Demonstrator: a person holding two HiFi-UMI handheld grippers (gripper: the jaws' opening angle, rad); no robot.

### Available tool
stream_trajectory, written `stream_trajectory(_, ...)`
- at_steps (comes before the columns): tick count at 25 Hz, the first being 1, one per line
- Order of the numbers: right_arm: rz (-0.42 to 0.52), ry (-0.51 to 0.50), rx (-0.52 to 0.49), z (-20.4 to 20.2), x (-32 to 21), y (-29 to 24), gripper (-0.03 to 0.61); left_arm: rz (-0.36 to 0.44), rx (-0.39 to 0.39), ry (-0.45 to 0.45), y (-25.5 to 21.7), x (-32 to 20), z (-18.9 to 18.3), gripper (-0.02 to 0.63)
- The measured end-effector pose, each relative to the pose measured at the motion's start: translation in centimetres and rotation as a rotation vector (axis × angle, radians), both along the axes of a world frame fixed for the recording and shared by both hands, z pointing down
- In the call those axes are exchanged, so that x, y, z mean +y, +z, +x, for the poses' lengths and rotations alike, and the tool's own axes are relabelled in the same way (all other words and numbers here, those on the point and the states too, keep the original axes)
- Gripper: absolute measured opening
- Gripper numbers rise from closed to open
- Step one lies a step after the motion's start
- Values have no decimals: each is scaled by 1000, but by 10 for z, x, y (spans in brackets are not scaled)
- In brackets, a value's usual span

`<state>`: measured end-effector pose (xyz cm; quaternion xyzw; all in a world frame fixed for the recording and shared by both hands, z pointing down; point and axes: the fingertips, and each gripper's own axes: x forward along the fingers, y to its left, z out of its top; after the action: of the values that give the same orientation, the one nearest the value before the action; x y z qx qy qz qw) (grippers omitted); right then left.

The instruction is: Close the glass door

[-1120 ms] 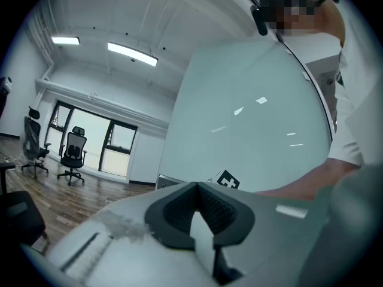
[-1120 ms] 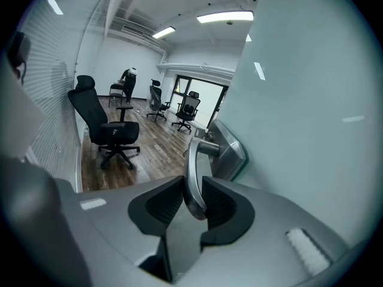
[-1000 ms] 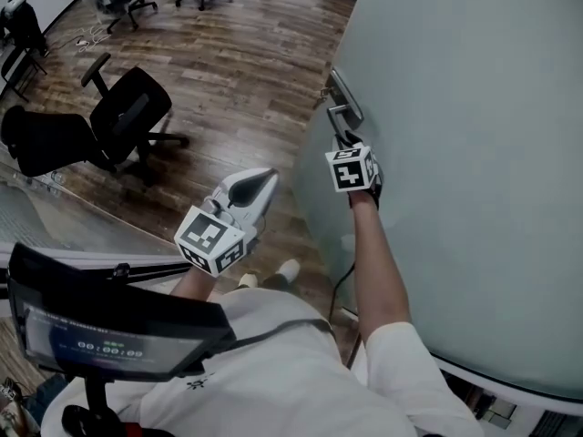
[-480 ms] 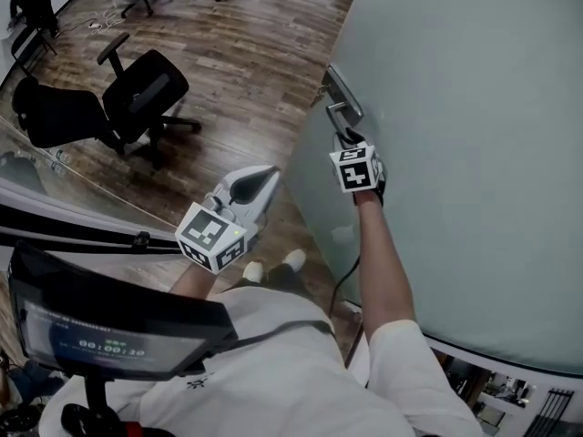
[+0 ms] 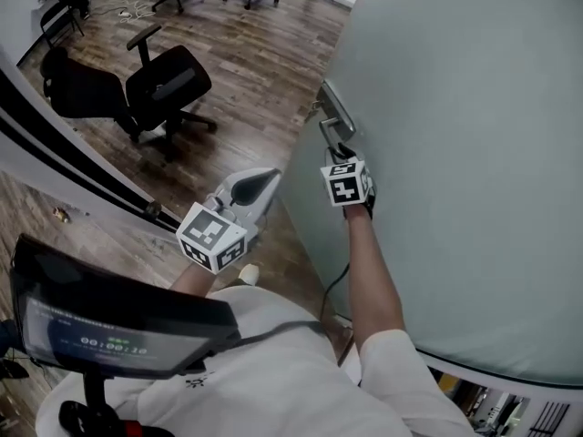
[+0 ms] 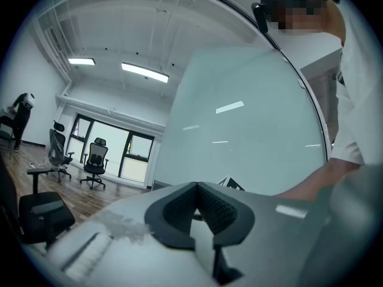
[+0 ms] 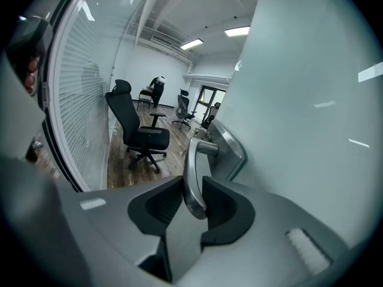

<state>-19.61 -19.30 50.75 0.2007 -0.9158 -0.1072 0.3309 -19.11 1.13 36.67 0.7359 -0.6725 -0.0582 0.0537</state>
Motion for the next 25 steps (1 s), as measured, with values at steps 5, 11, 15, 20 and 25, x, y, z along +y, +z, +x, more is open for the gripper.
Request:
stream_trajectory(5,-6,-43,-2,1,27,-10,103,-13,8,-77,-7,30,21,0)
stream_trajectory(11,19,-98,-6,-14,72,13,103,-41,1,-216,29,102,27,0)
stream_trajectory(15,36,-120,-7,-23,97,22,104,-48,-1,-290,49,148,22,0)
stream_trajectory(20,33,-163,-17,-22,110,41,104,-49,-5,-361,68,167,31,0)
stream_trajectory(25,43,-201,-13,-38,146,27,104,-41,13,-400,56,204,17,0)
